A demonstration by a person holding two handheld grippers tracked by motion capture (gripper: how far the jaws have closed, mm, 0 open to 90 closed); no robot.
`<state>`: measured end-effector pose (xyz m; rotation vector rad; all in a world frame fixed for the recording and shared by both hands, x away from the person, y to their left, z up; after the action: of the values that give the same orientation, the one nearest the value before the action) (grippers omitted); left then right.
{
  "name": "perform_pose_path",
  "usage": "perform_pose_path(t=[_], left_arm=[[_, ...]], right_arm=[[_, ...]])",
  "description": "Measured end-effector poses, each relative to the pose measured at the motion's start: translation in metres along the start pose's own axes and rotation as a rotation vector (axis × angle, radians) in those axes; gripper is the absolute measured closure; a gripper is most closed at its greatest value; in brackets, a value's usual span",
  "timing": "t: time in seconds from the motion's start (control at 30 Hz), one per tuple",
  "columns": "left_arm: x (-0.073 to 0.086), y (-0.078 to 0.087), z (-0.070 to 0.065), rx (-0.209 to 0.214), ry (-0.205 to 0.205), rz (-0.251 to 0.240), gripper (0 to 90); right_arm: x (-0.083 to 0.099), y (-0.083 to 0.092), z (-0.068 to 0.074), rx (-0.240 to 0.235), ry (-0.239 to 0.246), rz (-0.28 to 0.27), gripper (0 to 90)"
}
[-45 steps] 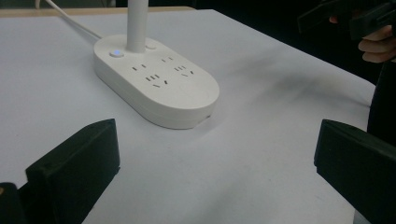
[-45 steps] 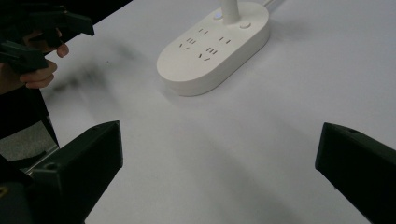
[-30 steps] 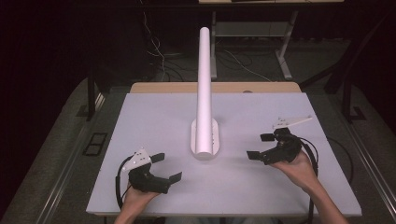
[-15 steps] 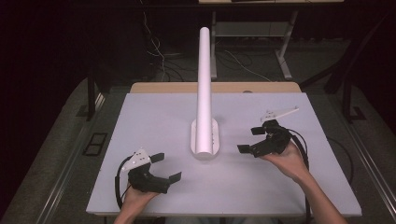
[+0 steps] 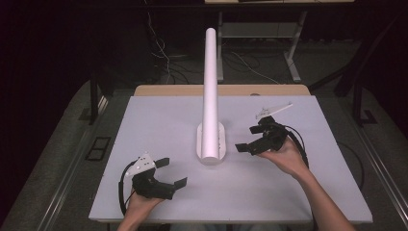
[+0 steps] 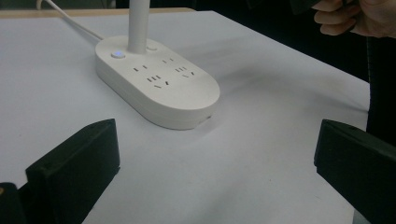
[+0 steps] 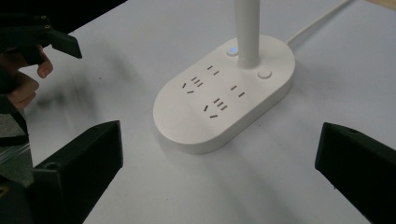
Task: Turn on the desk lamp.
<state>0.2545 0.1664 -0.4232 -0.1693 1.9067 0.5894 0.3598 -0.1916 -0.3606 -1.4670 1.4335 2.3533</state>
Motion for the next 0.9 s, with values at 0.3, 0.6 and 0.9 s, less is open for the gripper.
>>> perform_pose_path(t=[0.3,0.6,0.9], left_arm=[[0.0,0.0,0.0,0.003,0.0,-0.002,0.0],[0.0,0.0,0.0,0.005,-0.002,-0.002,0.0],[0.0,0.0,0.0,0.01,0.0,-0.005,0.0]], right_arm=[[-0.015,-0.014,-0.002,-0.002,0.003,0.005,0.7],[-0.026,-0.029,-0.004,-0.004,0.002,0.017,0.7],[-0.033,-0.046,-0.01,-0.004,-0.006,0.019,0.7]])
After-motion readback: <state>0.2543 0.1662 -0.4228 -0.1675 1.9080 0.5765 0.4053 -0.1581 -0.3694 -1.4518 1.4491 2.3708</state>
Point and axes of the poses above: each handheld gripper's, and its own axes: y roughly backward along the jaws, x roughly out of its underside, z roughly to its left, the point moved 1 cm from there along -y, roughly forward along the jaws, and after that the axes turned 10 degrees about x, right-handed, at the moved point
